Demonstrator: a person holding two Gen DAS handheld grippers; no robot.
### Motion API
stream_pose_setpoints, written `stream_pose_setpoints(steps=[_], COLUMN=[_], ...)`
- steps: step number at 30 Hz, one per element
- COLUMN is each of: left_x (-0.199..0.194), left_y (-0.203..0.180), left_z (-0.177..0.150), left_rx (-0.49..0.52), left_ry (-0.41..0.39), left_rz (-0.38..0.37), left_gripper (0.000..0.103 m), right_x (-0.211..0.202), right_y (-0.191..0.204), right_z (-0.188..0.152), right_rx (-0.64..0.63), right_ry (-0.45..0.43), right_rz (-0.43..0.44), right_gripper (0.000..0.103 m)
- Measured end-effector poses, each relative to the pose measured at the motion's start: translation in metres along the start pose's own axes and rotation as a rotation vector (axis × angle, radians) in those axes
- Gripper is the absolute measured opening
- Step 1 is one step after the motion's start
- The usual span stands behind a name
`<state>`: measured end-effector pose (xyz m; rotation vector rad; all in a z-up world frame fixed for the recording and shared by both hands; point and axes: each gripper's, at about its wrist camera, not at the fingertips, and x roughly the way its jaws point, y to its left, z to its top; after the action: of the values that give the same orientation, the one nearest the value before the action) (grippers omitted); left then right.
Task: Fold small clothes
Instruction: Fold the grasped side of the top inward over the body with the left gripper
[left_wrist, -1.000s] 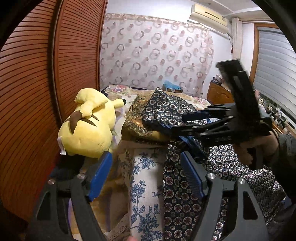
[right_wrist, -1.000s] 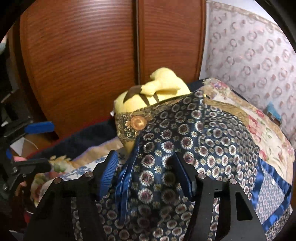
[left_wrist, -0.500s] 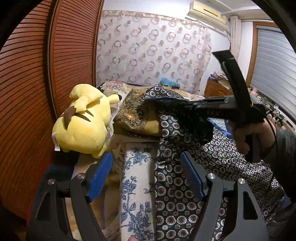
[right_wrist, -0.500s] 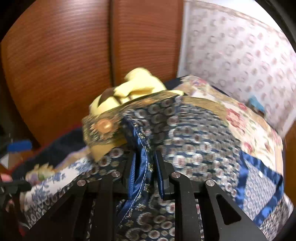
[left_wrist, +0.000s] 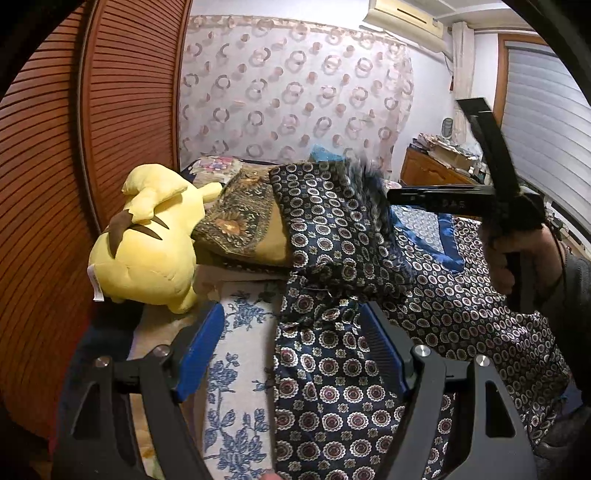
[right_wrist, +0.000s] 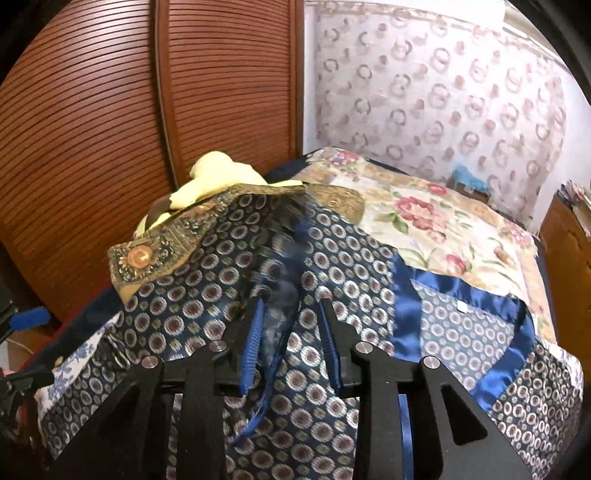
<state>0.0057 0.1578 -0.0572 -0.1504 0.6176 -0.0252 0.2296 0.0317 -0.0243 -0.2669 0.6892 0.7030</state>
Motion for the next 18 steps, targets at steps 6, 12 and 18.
stream_pose_setpoints(steps=[6,12,18], left_x=[0.008,0.021,0.038], left_y=[-0.009,-0.025,-0.051], left_z=[0.001,0.002,0.006], left_rx=[0.002,0.015,0.043], left_ry=[0.017,0.039,0.073], left_rz=[-0.012,-0.034,-0.069], left_gripper=[0.076,0.076,0.076], right_x=[-0.034,-0.074,-0.116], right_y=[-0.027,-0.069,-0.119], right_z=[-0.024,-0.063,-0.107], right_rx=[0.004,0.024,0.079], right_ry=[-0.004,0.023,0.045], right_rz=[-0.014,-0.065,-0.15], right_gripper=[0.049,0.053,0.062])
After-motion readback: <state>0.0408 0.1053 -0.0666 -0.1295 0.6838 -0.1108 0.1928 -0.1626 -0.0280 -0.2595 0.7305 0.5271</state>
